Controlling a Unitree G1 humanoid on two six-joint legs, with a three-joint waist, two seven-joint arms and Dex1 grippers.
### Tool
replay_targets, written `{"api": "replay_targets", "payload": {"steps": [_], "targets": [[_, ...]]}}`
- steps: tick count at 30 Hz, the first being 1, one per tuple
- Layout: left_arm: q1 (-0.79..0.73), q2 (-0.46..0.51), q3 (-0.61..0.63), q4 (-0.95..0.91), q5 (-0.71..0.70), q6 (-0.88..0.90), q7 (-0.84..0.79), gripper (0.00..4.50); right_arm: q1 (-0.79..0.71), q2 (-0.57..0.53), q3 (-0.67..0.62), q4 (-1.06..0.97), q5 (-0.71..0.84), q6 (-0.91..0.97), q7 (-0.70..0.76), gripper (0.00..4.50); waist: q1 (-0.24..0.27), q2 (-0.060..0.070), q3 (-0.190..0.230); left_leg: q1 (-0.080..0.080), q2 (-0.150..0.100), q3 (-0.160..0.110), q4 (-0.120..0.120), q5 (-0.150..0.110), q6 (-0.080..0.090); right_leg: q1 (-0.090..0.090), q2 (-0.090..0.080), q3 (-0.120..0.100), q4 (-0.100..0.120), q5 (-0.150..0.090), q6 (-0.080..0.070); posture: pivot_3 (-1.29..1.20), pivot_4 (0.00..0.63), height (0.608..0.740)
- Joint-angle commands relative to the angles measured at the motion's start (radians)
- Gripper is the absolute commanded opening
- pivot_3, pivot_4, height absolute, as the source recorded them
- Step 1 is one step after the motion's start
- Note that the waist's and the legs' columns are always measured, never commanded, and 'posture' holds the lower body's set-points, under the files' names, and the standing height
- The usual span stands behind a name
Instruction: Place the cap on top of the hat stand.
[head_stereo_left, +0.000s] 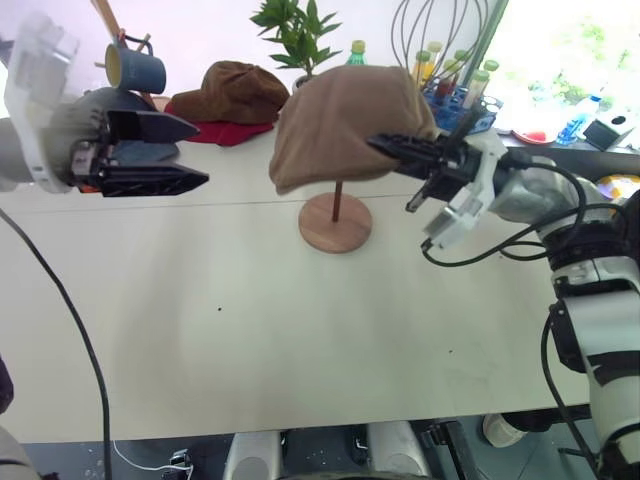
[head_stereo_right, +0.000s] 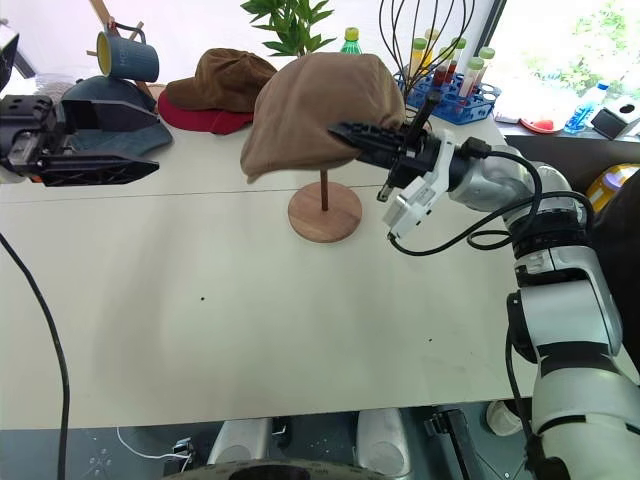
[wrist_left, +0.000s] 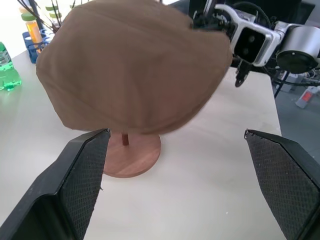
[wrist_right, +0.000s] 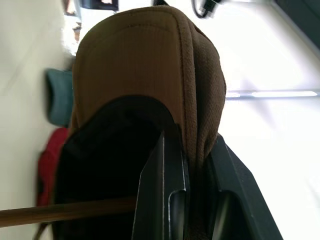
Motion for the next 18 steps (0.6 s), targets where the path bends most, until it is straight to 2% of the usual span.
{"api": "replay_targets", "payload": {"steps": [1,3,7,11,18], "targets": [[-0.019,0.023,0.038,-0.027,-0.014,0.008,0.008,4.50,-0.052,-0.001,-0.008,0.042,-0.064,-0.006,-0.064,0.02,0.000,0.000,0.000,0.000,0.000,0.000,0.000,0.000,0.000,0.000,0.000,0.000,0.000,0.000,0.000,0.00,0.150,0.740],[-0.020,0.021,0.037,-0.031,-0.015,0.010,0.013,4.50,-0.067,0.003,0.005,0.090,-0.062,0.019,-0.077,0.02,0.000,0.000,0.000,0.000,0.000,0.000,0.000,0.001,-0.001,0.000,0.000,0.000,0.001,0.000,0.000,0.00,0.150,0.740],[-0.015,0.021,0.040,-0.037,-0.013,0.010,0.017,4.50,-0.088,0.012,0.023,0.174,0.017,0.079,-0.042,1.68,0.000,0.000,0.000,0.001,0.000,0.000,0.000,0.001,-0.001,0.000,0.000,0.001,0.001,0.000,0.000,0.00,0.150,0.740],[-0.018,0.017,0.040,-0.035,-0.013,0.011,0.021,4.50,-0.066,0.002,0.014,0.166,0.079,0.159,-0.003,3.82,0.000,0.000,0.000,0.001,0.000,0.001,0.000,0.001,-0.001,0.000,0.000,0.001,0.001,0.000,0.000,0.00,0.150,0.740],[-0.031,-0.006,0.023,-0.021,-0.012,0.005,0.019,4.50,0.127,-0.071,-0.033,-0.073,0.179,0.267,0.051,3.82,0.006,0.000,0.000,0.001,0.000,0.001,0.000,0.001,-0.001,0.000,0.000,0.002,0.002,0.000,0.000,0.00,0.150,0.740]]}}
